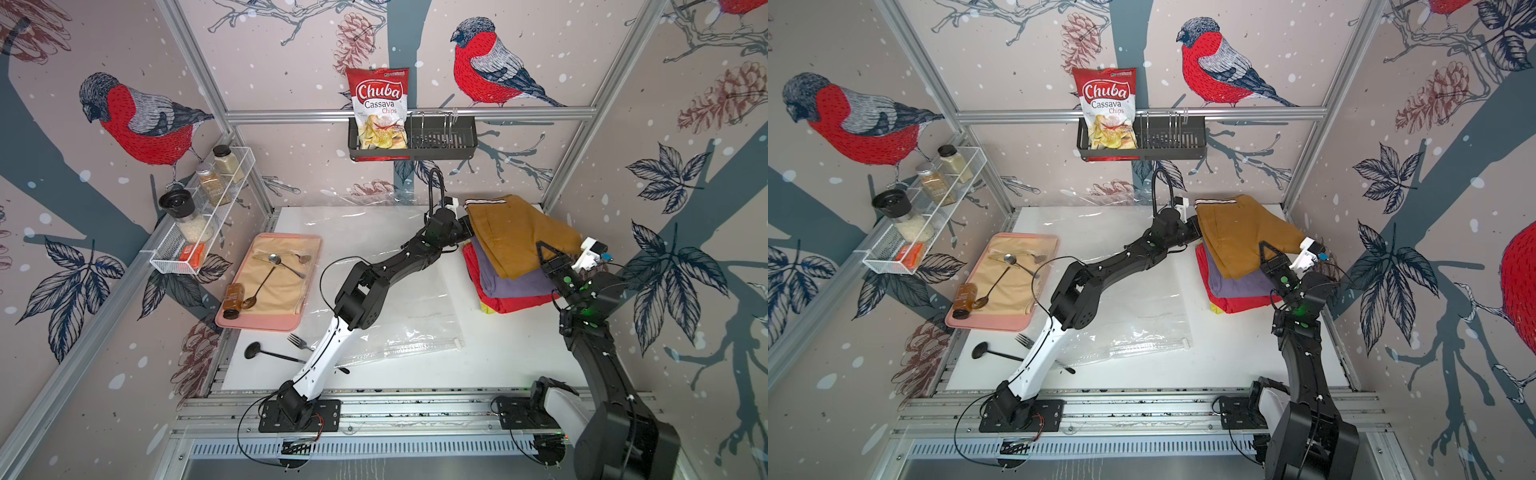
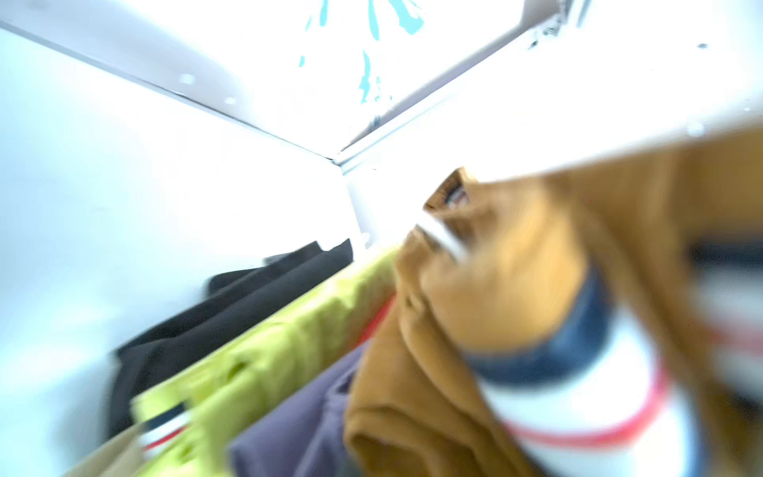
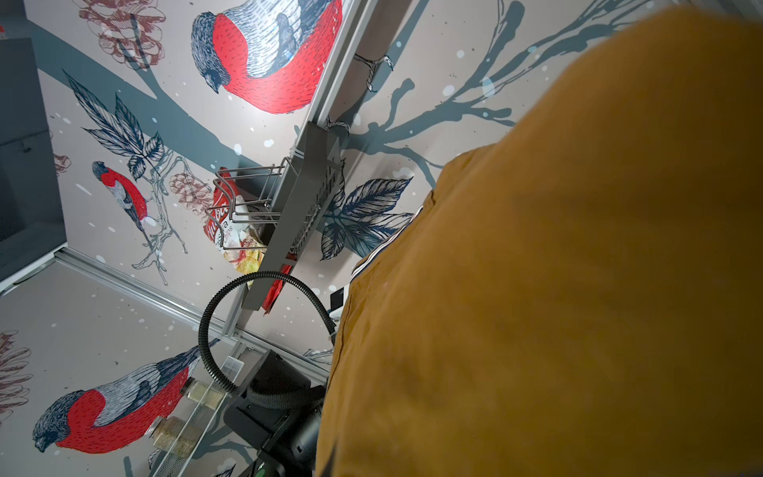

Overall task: Take the trousers out of the vacuum bag
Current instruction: Place the trousers at the center of the board.

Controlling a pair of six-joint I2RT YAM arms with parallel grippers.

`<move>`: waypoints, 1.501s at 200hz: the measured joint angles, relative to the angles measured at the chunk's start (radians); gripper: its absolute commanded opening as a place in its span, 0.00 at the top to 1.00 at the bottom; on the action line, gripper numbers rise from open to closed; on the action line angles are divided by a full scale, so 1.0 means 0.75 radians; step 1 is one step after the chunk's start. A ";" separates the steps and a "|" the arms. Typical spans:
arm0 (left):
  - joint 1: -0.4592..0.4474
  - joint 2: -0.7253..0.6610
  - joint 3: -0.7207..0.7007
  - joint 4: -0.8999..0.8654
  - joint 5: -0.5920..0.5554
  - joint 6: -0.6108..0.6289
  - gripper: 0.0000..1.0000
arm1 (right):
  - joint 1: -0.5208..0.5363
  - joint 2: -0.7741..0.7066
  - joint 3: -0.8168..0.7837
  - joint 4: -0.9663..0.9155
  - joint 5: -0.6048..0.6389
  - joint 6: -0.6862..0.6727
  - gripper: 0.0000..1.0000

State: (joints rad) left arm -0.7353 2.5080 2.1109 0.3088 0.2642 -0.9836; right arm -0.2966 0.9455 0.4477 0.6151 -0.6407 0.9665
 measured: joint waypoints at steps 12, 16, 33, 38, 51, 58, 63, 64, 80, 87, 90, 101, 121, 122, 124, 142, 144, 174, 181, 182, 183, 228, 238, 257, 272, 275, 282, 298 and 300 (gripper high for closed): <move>0.012 -0.020 -0.017 -0.047 0.001 0.022 1.00 | 0.001 -0.011 -0.015 -0.024 -0.004 -0.001 1.00; 0.016 -0.025 -0.017 -0.063 0.001 0.030 1.00 | 0.001 -0.016 -0.019 -0.035 -0.004 -0.002 0.99; 0.028 -0.055 -0.021 -0.139 0.001 0.063 1.00 | 0.003 -0.041 -0.034 -0.074 -0.003 -0.015 0.98; 0.034 -0.070 -0.031 -0.160 -0.001 0.070 1.00 | 0.003 -0.049 -0.042 -0.081 0.001 -0.027 0.98; 0.051 -0.114 -0.079 -0.192 -0.006 0.089 1.00 | 0.010 -0.058 -0.064 -0.094 0.007 -0.035 0.98; 0.062 -0.140 -0.113 -0.200 -0.010 0.090 1.00 | 0.016 -0.062 -0.077 -0.104 0.013 -0.041 0.98; 0.070 -0.157 -0.137 -0.210 -0.013 0.091 0.98 | 0.020 -0.063 -0.085 -0.115 0.017 -0.046 0.98; 0.071 -0.159 -0.140 -0.211 -0.013 0.091 0.98 | 0.021 -0.064 -0.089 -0.119 0.019 -0.049 0.98; 0.099 -0.197 -0.188 -0.249 -0.023 0.100 0.95 | 0.032 -0.070 -0.117 -0.158 0.039 -0.070 0.98; 0.112 -0.204 -0.191 -0.270 -0.031 0.101 0.94 | 0.038 -0.076 -0.130 -0.177 0.050 -0.076 0.98; 0.116 -0.205 -0.191 -0.277 -0.032 0.103 0.94 | 0.040 -0.078 -0.134 -0.185 0.054 -0.080 0.98; 0.132 -0.213 -0.191 -0.303 -0.029 0.114 0.93 | 0.054 -0.094 -0.144 -0.224 0.082 -0.102 0.94; 0.146 -0.240 -0.208 -0.358 -0.025 0.137 0.93 | 0.085 -0.131 -0.144 -0.301 0.146 -0.138 0.82; 0.147 -0.242 -0.210 -0.358 -0.025 0.138 0.93 | 0.086 -0.133 -0.144 -0.304 0.149 -0.139 0.81; 0.148 -0.247 -0.216 -0.363 -0.025 0.141 0.93 | 0.089 -0.138 -0.143 -0.315 0.158 -0.140 0.80; 0.153 -0.314 -0.282 -0.389 -0.024 0.165 0.92 | 0.093 -0.180 -0.141 -0.418 0.211 -0.164 0.61; 0.153 -0.324 -0.293 -0.389 -0.025 0.168 0.92 | 0.093 -0.184 -0.140 -0.429 0.219 -0.168 0.59; 0.155 -0.460 -0.410 -0.388 -0.035 0.195 0.92 | 0.093 -0.276 -0.136 -0.593 0.347 -0.206 0.30; 0.155 -0.483 -0.428 -0.387 -0.035 0.199 0.92 | 0.093 -0.297 -0.129 -0.629 0.376 -0.209 0.27; 0.155 -0.485 -0.430 -0.387 -0.035 0.200 0.92 | 0.093 -0.299 -0.128 -0.634 0.379 -0.209 0.26; 0.155 -0.490 -0.433 -0.387 -0.035 0.201 0.92 | 0.093 -0.301 -0.127 -0.638 0.383 -0.210 0.26; 0.136 -0.526 -0.377 -0.395 0.021 0.241 0.92 | 0.061 -0.361 0.016 -0.873 0.577 -0.306 0.13; 0.122 -0.498 -0.308 -0.387 0.056 0.254 0.92 | 0.044 -0.361 0.052 -0.923 0.624 -0.334 0.11; 0.084 -0.418 -0.166 -0.393 0.121 0.276 0.92 | 0.025 -0.366 0.104 -0.995 0.703 -0.386 0.08; 0.046 -0.355 -0.063 -0.440 0.143 0.302 0.93 | 0.017 -0.372 0.145 -1.037 0.770 -0.426 0.07; 0.041 -0.345 -0.048 -0.449 0.146 0.307 0.93 | 0.016 -0.372 0.153 -1.040 0.782 -0.436 0.08; 0.028 -0.328 -0.021 -0.464 0.158 0.312 0.93 | 0.014 -0.372 0.168 -1.040 0.799 -0.456 0.07; 0.016 -0.281 0.042 -0.480 0.196 0.322 0.93 | 0.012 -0.360 0.190 -1.008 0.775 -0.493 0.08; 0.016 -0.274 0.050 -0.479 0.198 0.323 0.93 | 0.012 -0.357 0.192 -1.003 0.768 -0.495 0.08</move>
State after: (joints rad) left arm -0.7231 2.3024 2.1483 -0.0505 0.4126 -0.7414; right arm -0.2878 0.6781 0.5915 -0.1368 -0.0650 0.5949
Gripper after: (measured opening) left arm 0.073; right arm 0.925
